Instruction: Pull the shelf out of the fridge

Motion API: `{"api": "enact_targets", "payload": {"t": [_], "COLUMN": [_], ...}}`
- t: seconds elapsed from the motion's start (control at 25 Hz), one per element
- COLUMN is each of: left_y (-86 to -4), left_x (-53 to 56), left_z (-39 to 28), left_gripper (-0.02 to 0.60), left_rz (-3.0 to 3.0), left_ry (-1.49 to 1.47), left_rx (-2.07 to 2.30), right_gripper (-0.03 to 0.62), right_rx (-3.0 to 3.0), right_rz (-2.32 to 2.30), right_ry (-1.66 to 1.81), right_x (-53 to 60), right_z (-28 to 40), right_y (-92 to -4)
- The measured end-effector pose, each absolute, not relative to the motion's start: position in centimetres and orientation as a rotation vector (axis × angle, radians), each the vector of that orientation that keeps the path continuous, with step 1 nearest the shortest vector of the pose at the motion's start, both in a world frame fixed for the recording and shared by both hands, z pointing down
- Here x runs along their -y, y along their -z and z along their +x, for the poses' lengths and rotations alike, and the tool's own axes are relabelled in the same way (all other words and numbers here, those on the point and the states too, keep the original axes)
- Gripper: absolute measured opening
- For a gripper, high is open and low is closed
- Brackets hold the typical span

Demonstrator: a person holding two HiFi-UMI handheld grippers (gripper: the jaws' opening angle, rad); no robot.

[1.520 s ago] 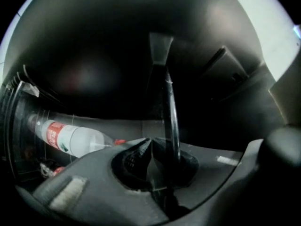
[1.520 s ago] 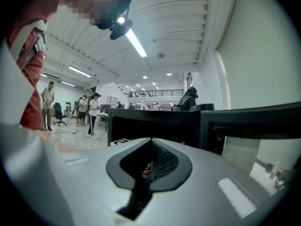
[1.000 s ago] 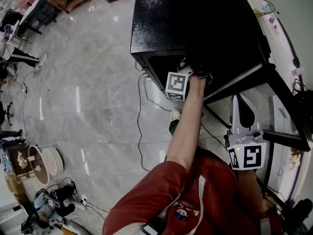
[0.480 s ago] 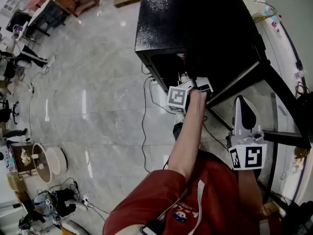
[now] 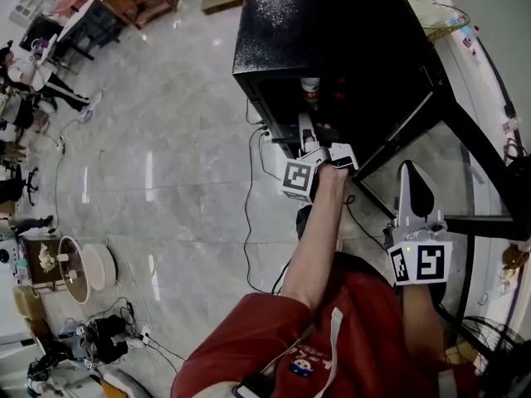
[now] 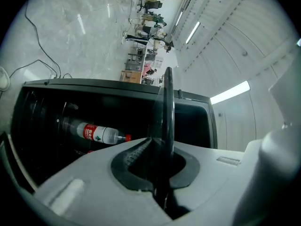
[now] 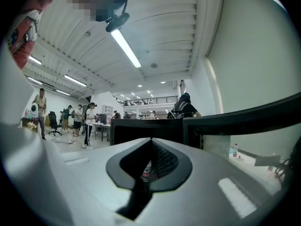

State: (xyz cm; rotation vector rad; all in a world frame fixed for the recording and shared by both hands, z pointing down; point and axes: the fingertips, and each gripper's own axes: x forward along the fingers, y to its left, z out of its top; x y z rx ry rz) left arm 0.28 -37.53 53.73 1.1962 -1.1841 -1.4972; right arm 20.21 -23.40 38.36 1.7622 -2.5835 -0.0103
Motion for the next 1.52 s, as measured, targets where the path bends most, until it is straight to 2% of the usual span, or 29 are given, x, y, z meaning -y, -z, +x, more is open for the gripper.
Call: {"api": "enact_targets", "payload": {"t": [0.52,1.04,1.52], "left_y": [-51.9,-51.9,-49.1], "left_x": [30.8,25.3,14.2], "left_z": [0.0,-0.4,-6.5], "left_gripper": [0.025,0.029,0.029], "left_rz": [1.239,1.223,1.203], "left_ry": [1.514,1.561,1.585], "left_rx": [1.124,1.014,1.011], "right_gripper": [-0.002,-0.002,-0.002], "right_rx": [2.609,2.614,2.638], "right_rz": [1.810,1.774,1.808], "right_ry": [-0.051,-0.089,-0.045], "right_x": [20.0,17.2,8.8], "right_z": [21.4,19.8,15.8], "right_y": [-38.1,-39.0,-36.5]}}
